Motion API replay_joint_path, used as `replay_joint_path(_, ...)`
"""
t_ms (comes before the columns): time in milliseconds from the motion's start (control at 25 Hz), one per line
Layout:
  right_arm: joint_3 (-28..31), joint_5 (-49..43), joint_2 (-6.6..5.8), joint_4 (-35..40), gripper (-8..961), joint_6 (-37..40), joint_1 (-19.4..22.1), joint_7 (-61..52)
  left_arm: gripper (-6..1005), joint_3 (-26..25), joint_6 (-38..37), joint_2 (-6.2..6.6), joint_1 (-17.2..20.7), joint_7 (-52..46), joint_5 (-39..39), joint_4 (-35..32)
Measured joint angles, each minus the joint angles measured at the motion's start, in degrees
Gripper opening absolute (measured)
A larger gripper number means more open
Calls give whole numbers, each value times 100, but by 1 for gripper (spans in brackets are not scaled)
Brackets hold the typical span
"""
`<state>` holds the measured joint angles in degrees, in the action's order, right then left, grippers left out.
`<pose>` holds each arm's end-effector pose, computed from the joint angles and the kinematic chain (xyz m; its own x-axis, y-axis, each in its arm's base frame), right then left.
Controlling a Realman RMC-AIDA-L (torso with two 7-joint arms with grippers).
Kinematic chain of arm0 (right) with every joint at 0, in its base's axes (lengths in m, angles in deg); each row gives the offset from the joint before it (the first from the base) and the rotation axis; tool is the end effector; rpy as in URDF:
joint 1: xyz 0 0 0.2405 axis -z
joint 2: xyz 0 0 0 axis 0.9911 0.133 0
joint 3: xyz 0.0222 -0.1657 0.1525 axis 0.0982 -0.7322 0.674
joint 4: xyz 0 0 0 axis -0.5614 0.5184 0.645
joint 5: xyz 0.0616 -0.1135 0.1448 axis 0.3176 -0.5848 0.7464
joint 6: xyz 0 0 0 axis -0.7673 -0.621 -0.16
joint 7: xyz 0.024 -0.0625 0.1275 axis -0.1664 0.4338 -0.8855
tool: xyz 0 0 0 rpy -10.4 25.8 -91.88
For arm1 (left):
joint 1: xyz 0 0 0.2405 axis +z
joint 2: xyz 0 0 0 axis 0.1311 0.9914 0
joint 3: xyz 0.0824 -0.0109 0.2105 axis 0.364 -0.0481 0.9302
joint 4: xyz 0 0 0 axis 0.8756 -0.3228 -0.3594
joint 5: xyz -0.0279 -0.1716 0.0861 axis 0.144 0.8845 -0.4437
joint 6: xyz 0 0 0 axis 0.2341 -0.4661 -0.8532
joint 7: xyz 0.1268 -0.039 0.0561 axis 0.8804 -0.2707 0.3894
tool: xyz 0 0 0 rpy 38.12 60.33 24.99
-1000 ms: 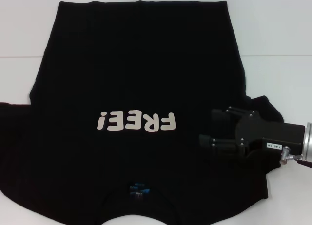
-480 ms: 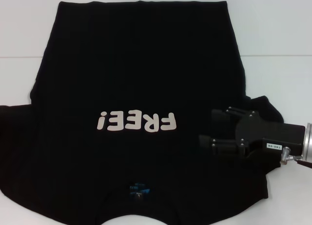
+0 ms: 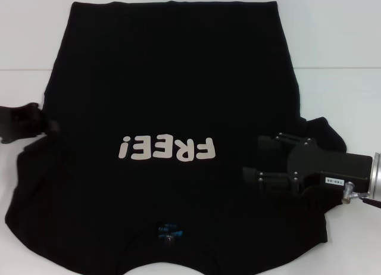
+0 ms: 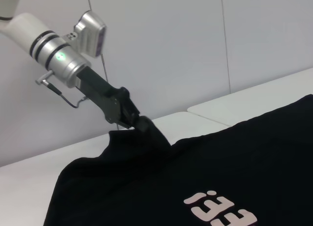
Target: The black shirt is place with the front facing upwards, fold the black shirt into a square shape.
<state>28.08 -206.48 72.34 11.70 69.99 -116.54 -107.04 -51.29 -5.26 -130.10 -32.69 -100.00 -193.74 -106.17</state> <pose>0.2281 0.3100 -0.0115 0.8058 -0.2516 -0.5360 -0.4109 -0.8894 -0.2003 -0.2818 0.3643 0.1015 0.0325 0.8776 0.4783 0.9902 0.0369 -0.1350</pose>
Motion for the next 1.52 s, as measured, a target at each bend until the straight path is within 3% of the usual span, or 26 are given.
replay_joint_path(160,-11,0,0,-3,914,9,0,-13,16,12,66,-113,-83,17,5,165)
replay_joint_path(400,-10,0,0,-4,914,-19,-1,-8,84,-7,-56,-145,-170,576,346,701)
replay_joint_path(560,3,-1,0,-4,914,-26,-1,0,154,-25,-163,-236,-14,1029,882,738)
replay_joint_path(720,6,-1,0,-4,914,-32,6,6,223,-42,-148,-221,178,1010,1078,742)
replay_joint_path(920,9,-1,0,-4,914,-42,23,19,455,-358,3,-194,489,1048,1402,743)
replay_joint_path(1200,422,-1,-34,116,915,-181,181,-147,714,-547,-1044,-223,803,3526,2004,683)
replay_joint_path(1360,808,-14,-61,696,915,-233,397,-1028,816,-528,-1416,-341,1007,5054,2041,614)
replay_joint_path(1520,834,-218,-154,1552,915,-232,595,-2589,815,-492,-1559,-476,1195,6423,2036,618)
